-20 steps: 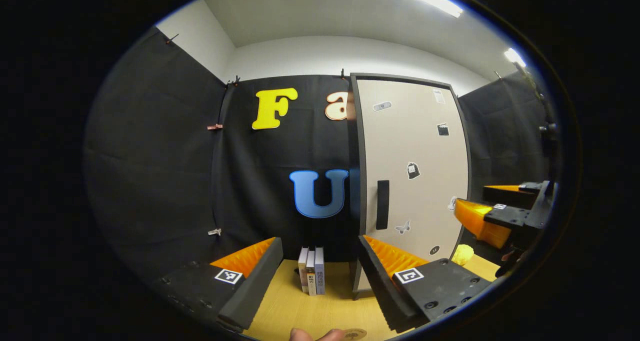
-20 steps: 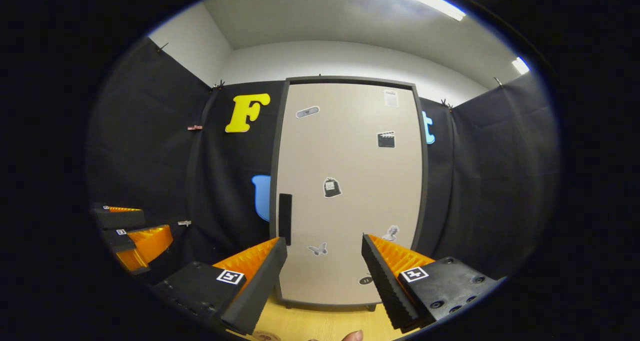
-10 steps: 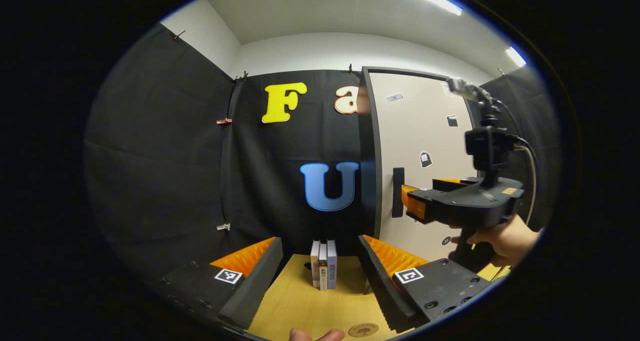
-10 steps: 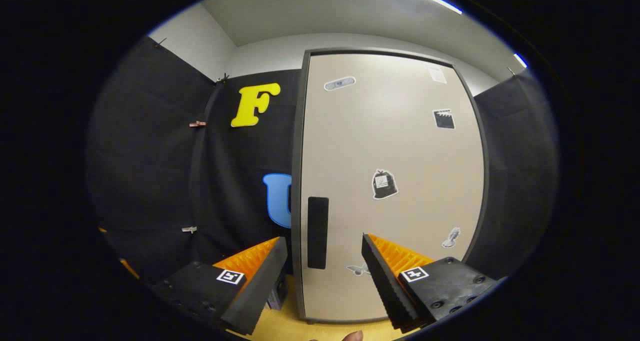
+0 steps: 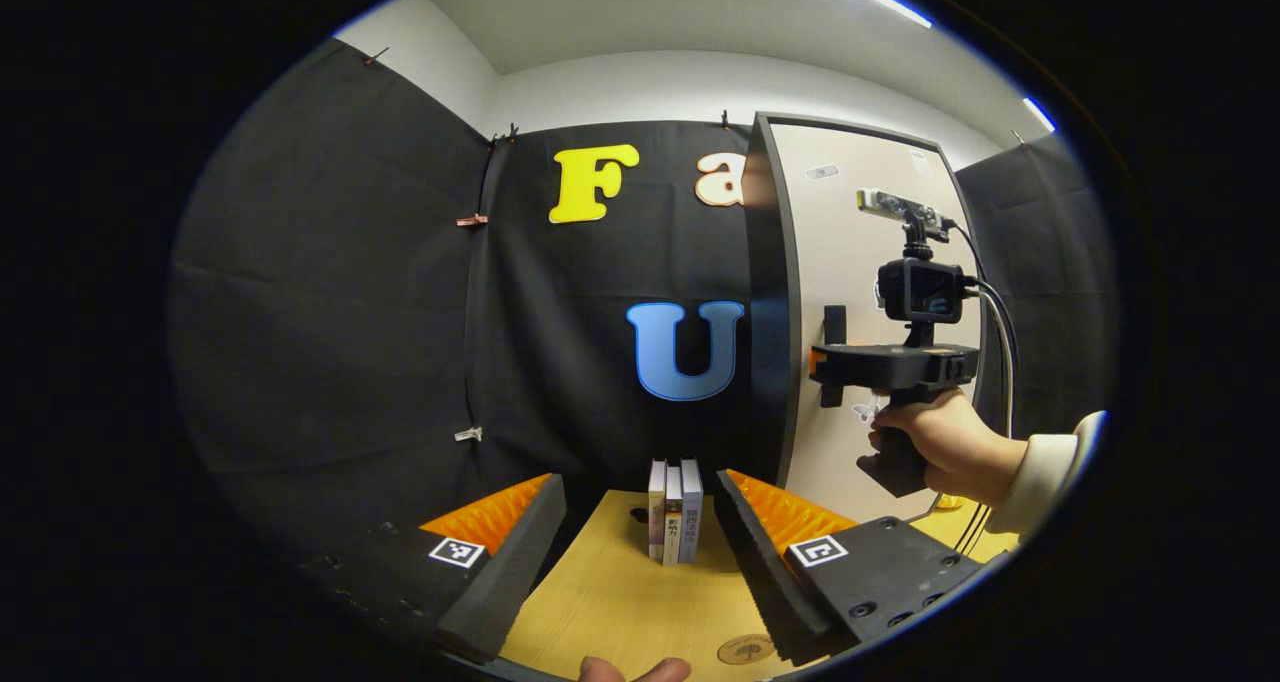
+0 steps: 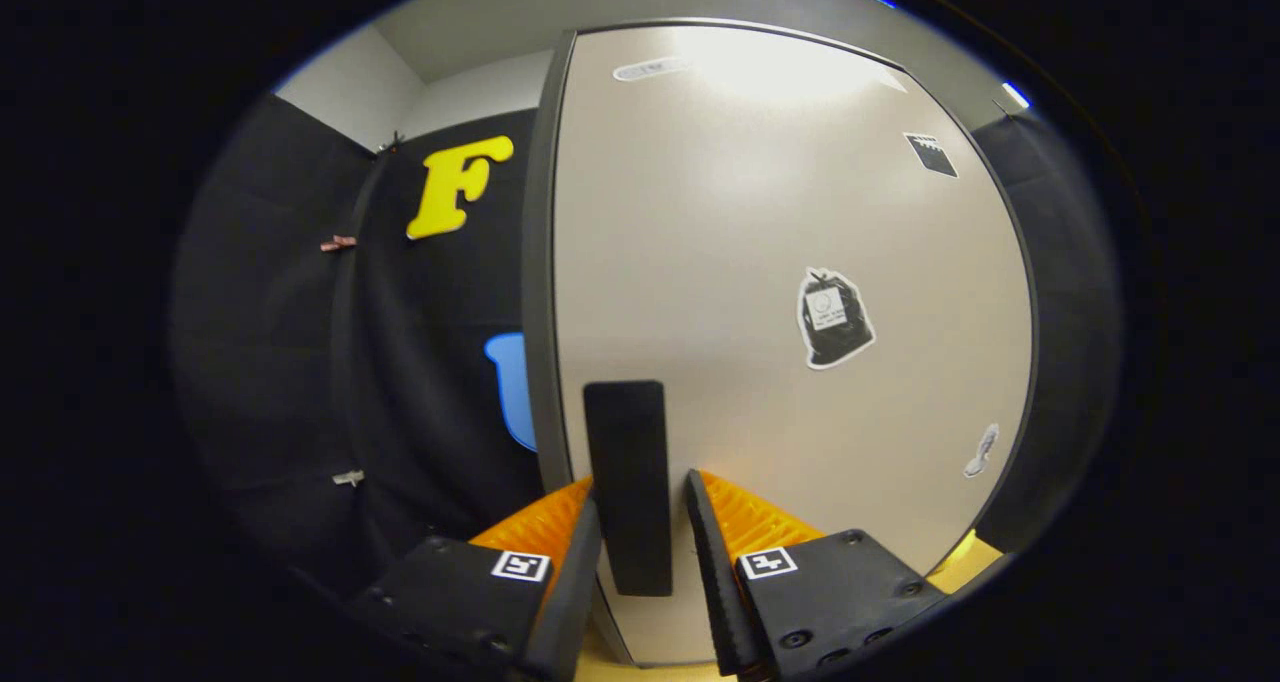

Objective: Open the cabinet door with the right hand, grasp the bottle in the cabinet with the left hand and place it on the coaster, then close the cabinet door with the right hand.

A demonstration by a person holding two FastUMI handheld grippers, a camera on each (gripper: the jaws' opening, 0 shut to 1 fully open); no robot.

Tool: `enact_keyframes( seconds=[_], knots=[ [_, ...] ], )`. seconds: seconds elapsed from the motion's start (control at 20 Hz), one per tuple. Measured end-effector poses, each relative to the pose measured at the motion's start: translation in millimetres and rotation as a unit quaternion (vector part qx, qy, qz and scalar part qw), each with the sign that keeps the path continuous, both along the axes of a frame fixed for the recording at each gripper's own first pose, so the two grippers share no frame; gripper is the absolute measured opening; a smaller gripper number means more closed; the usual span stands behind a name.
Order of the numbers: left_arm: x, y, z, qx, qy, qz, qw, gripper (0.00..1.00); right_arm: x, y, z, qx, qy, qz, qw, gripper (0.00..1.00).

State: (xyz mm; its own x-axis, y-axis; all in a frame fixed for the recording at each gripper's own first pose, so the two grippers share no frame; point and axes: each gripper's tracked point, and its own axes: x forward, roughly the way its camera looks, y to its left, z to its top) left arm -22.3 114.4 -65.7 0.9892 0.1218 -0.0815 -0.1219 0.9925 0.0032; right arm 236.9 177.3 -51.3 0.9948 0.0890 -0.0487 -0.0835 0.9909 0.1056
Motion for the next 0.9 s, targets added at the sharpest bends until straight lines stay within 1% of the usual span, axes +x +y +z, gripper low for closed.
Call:
enact_keyframes(
  seconds=[0.05, 0.1, 0.15, 0.2, 0.3, 0.45, 0.6, 0.65, 0.7, 0.9],
  knots=[
    [-0.3, 2.0, 0.8, -0.001, 0.0, 0.002, 1.0, 0.95, 10.9, 1.6, -4.5, -0.018, -0.003, 0.001, 1.0, 0.43],
    [-1.0, 2.7, 0.1, -0.003, 0.001, 0.004, 1.0, 0.95, 12.4, 2.2, -4.2, -0.026, 0.0, 0.004, 1.0, 0.37],
    [-1.8, 3.6, 1.8, -0.003, 0.0, 0.005, 1.0, 0.95, 3.3, 3.7, -4.3, -0.022, 0.006, 0.008, 1.0, 0.3],
    [-2.9, 3.1, 3.0, -0.004, -0.001, 0.006, 1.0, 0.95, 2.0, 3.9, -4.0, -0.016, 0.012, 0.017, 1.0, 0.23],
    [-3.4, 0.5, 5.9, -0.004, -0.005, 0.003, 1.0, 0.95, -1.4, 2.8, -3.4, 0.003, 0.026, 0.029, 0.999, 0.16],
    [0.5, -4.8, 12.5, 0.001, -0.011, -0.002, 1.0, 0.95, -18.0, 2.1, -0.4, 0.004, 0.03, 0.05, 0.998, 0.16],
    [-8.8, -18.9, 20.2, 0.004, -0.019, -0.01, 1.0, 0.95, -53.2, -0.7, -0.3, 0.018, 0.029, 0.075, 0.997, 0.16],
    [-11.5, -23.4, 21.9, 0.004, -0.02, -0.013, 1.0, 0.92, -62.4, -3.6, 1.1, 0.022, 0.031, 0.084, 0.996, 0.16],
    [-12.0, -27.9, 23.3, 0.004, -0.022, -0.015, 1.0, 0.95, -75.3, -6.7, 2.5, 0.028, 0.033, 0.093, 0.995, 0.16],
    [-16.6, -47.7, 31.1, 0.0, -0.03, -0.026, 0.999, 0.95, -109.0, -30.2, 9.9, 0.037, 0.034, 0.117, 0.992, 0.16]
  ],
)
